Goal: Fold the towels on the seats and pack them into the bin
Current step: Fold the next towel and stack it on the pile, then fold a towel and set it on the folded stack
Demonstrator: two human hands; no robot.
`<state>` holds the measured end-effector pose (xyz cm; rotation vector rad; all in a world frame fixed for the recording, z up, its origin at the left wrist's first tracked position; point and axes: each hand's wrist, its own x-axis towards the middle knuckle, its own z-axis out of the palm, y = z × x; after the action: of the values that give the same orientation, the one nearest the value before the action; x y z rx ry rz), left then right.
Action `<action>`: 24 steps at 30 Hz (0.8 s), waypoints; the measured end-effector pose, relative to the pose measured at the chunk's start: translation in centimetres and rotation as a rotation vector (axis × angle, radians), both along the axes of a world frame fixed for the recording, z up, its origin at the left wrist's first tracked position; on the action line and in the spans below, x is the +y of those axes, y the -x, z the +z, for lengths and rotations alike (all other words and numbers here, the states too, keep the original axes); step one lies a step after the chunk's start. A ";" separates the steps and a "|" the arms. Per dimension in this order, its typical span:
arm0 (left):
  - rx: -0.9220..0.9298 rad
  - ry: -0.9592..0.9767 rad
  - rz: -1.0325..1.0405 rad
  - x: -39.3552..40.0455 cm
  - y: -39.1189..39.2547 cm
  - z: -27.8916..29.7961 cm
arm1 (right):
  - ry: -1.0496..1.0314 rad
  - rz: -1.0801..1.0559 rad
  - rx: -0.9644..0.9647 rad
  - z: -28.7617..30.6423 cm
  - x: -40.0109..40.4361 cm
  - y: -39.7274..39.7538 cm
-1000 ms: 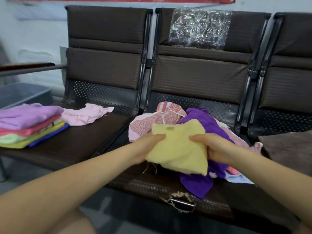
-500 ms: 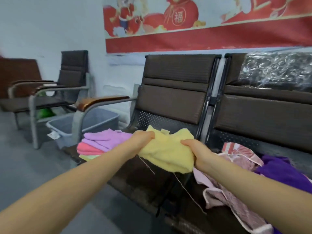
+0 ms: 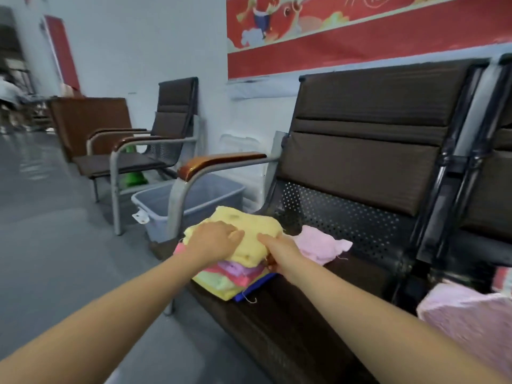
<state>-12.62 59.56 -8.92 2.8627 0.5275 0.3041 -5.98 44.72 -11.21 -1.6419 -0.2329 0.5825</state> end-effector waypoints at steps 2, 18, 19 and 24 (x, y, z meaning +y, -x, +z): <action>-0.067 -0.012 0.025 -0.3 0.0 -0.1 | 0.077 -0.003 -0.055 -0.5 -2.0 -1.3; -0.503 0.137 0.062 -0.7 -2.8 -4.3 | 0.979 0.267 -0.901 -7.9 -5.7 -12.6; -0.500 0.137 0.067 -0.8 -3.5 -4.4 | 1.029 0.244 -0.934 -8.0 -6.4 -12.8; -0.489 0.106 0.088 -1.0 -6.8 -5.1 | 0.865 0.047 -0.847 -8.5 -10.9 -14.0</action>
<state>-5.87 58.54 -14.03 2.5329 0.5474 0.9273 8.02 33.81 -19.68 -2.6762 -0.7041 -0.0600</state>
